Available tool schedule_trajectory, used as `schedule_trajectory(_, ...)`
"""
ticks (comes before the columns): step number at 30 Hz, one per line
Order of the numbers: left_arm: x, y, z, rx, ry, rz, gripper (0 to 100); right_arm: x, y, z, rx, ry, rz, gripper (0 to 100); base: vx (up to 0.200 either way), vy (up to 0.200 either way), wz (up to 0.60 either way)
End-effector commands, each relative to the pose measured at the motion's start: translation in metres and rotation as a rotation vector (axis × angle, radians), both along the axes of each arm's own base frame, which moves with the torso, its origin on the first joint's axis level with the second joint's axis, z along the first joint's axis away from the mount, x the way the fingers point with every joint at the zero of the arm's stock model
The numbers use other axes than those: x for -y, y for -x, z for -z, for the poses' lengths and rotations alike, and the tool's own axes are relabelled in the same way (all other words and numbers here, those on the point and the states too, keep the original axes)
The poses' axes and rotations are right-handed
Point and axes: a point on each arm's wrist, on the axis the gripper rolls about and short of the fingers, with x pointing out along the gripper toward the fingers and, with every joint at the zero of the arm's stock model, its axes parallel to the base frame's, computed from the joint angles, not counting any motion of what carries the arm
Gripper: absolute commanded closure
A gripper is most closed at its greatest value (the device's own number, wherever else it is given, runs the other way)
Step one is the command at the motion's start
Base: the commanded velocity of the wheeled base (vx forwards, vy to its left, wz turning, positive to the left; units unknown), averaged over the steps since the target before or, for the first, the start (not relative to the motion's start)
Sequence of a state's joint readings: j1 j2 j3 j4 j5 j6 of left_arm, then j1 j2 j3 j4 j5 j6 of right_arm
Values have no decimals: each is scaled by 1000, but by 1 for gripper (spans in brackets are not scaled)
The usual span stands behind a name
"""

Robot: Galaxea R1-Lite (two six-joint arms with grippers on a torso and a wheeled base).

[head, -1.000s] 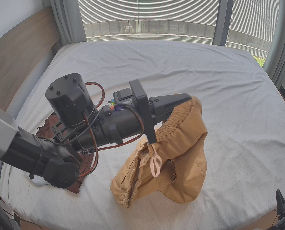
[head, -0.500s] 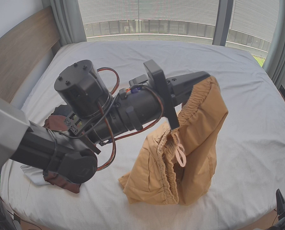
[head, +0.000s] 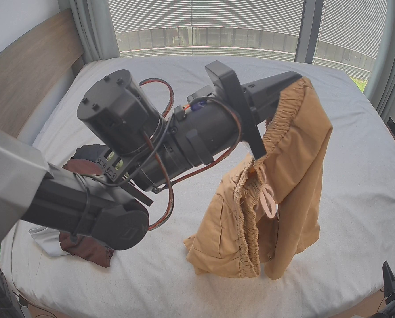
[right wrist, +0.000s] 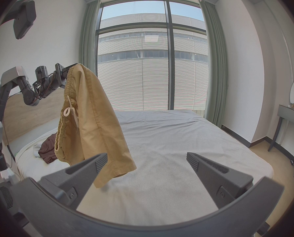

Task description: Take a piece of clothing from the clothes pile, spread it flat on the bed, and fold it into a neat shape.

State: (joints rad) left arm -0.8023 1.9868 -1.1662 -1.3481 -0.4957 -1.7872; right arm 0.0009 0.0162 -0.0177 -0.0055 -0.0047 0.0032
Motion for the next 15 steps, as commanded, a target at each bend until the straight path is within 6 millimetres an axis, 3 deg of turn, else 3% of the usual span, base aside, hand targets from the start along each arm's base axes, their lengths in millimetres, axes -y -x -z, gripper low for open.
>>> schedule_trajectory(1, -15, -30, 17, -20, -11, -98, 100, 0, -1, 5, -10, 0, -1, 0, 0, 0, 0)
schedule_trajectory(4, -20, -35, 21, -26, -19, -117, 100, 0, -1, 5, -10, 0, -1, 0, 0, 0, 0)
schedule_trajectory(5, -39, -48, 28, -15, -33, -193, 100, 0, -1, 5, -10, 0, -1, 0, 0, 0, 0)
schedule_trajectory(6, -45, -51, 31, -2, -39, -215, 100, 0, -1, 5, -10, 0, -1, 0, 0, 0, 0)
schedule_trajectory(13, -74, -58, 50, 68, -123, -343, 100, 0, -1, 5, -10, 0, -1, 0, 0, 0, 0)
schedule_trajectory(15, -85, -61, 64, 126, -193, -407, 100, 0, -1, 5, -10, 0, -1, 0, 0, 0, 0)
